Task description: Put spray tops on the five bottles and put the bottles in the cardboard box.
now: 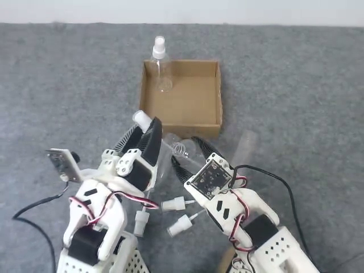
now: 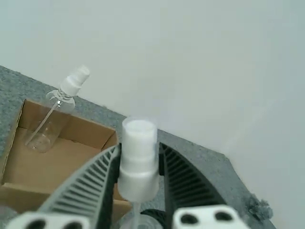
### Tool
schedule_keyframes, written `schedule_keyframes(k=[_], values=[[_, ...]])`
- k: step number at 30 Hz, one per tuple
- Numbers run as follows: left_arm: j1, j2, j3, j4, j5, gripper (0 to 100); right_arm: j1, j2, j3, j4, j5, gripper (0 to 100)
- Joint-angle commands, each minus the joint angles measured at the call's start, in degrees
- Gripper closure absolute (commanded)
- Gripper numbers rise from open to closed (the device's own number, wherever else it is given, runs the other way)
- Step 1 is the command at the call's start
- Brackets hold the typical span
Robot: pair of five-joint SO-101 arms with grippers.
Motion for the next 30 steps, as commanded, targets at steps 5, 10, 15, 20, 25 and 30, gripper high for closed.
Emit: schedule_keyframes(k=[5,10,15,20,25,30], values=[[6.07,-0.88,2.33,-1.85,-3.60,99,-0.04,-1.27,-1.23,-1.45,0.88,96.1],[6.59,-0.88,2.77,-1.93,-3.78,99,-0.13,-1.27,-1.23,-1.45,0.88,96.1],[6.59,-0.88,2.77,-1.93,-3.78,99,-0.13,-1.27,-1.23,-1.45,0.88,96.1],[7.21,-0.88,3.12,-1.85,-3.87,99,-0.04,-1.27,-1.23,-1.45,0.88,96.1],[10.37,-0.88,5.23,-2.81,-8.53,99,-0.04,-1.27,-1.23,-1.45,0.88,96.1],[10.37,-0.88,5.23,-2.81,-8.79,99,0.04,-1.27,-1.32,-1.45,0.88,96.1]])
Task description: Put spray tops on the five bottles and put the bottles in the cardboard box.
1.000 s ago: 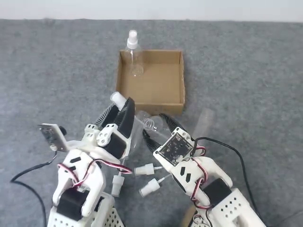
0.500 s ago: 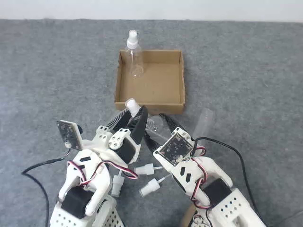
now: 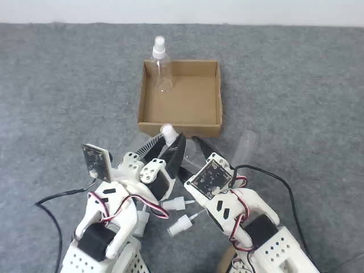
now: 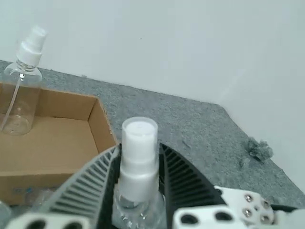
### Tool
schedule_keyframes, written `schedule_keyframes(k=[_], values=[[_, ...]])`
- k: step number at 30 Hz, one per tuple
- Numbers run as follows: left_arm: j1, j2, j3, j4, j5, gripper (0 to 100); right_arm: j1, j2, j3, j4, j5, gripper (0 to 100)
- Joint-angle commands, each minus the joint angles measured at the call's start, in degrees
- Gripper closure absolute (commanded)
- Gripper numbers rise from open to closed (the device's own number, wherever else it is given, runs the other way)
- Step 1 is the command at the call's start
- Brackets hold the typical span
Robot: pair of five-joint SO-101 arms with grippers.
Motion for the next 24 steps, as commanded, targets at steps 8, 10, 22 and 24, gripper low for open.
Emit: schedule_keyframes(k=[8,10,22,24], values=[[-1.49,-0.88,-0.66,-1.85,-4.66,98,0.04,-1.36,-1.32,-1.45,0.88,96.1],[-1.67,-0.88,-0.66,-1.85,-5.89,98,0.04,-1.36,-1.32,-1.45,0.88,96.1],[-1.23,-0.88,-3.47,6.77,-5.71,80,0.04,-1.36,-1.32,-1.45,0.88,96.1],[-1.49,-0.88,-4.97,8.00,-4.66,79,0.04,-1.36,-1.32,-1.45,0.88,96.1]])
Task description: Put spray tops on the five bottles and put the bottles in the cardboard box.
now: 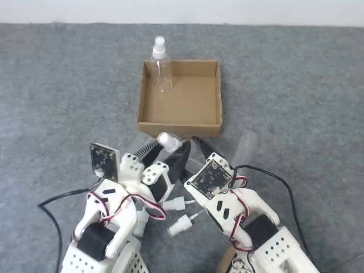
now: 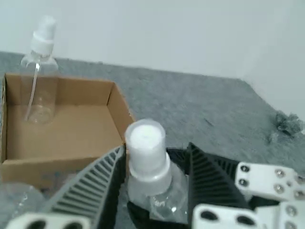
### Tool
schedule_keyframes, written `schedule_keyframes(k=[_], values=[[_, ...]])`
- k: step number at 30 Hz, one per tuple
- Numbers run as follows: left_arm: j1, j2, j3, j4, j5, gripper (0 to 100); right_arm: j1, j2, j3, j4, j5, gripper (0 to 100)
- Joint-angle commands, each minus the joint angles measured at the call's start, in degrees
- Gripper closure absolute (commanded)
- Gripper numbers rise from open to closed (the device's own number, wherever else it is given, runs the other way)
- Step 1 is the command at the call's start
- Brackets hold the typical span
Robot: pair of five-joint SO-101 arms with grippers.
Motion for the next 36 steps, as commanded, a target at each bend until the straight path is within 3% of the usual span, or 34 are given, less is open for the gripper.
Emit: schedule_keyframes(k=[1,11,22,36], values=[[0.00,-0.88,-5.67,2.73,2.11,79,0.04,-1.36,-1.32,-1.45,0.88,96.1],[-0.26,-0.97,-10.59,5.89,2.37,79,0.04,-1.36,-1.32,-1.45,0.88,96.1],[-12.75,-0.97,-15.25,5.80,5.54,79,0.04,-1.36,-1.23,-1.45,0.88,96.1],[-12.48,-0.97,-11.21,4.48,3.52,79,3.21,-1.36,-2.29,-1.54,0.53,96.1]])
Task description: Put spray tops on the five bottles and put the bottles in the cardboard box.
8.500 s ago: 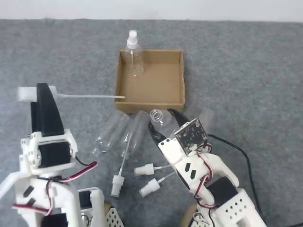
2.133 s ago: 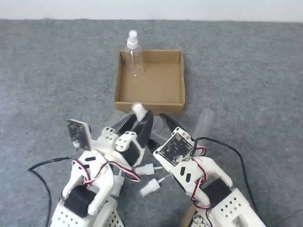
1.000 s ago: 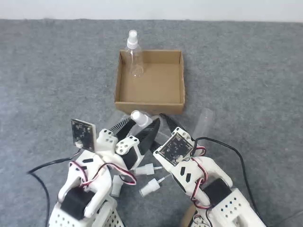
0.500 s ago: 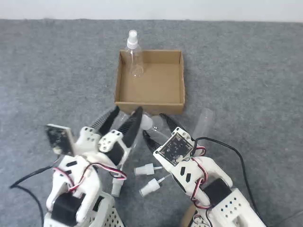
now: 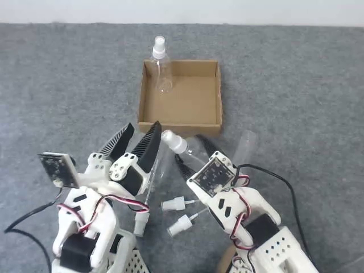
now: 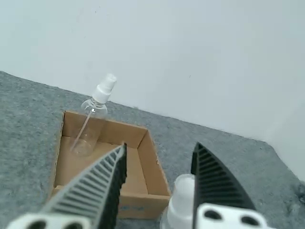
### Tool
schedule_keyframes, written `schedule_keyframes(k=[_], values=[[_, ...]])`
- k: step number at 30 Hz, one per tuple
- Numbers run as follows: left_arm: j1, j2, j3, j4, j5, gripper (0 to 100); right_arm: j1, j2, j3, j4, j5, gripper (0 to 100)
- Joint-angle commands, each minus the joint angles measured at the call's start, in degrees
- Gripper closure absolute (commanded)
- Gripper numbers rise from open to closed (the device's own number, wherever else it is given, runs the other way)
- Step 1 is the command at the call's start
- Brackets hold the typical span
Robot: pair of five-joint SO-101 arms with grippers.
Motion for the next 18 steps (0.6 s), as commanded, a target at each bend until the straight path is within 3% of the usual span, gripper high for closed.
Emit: schedule_keyframes(k=[1,8,18], values=[[0.44,-0.97,1.89,-1.32,-1.05,79,1.10,-1.36,-2.29,-1.54,0.53,96.1],[0.44,-0.97,7.96,-1.32,0.26,79,1.10,-1.36,-2.29,-1.54,0.53,96.1],[1.14,-1.05,9.36,-1.05,-3.34,79,1.10,-1.36,-2.29,-1.54,0.53,96.1]])
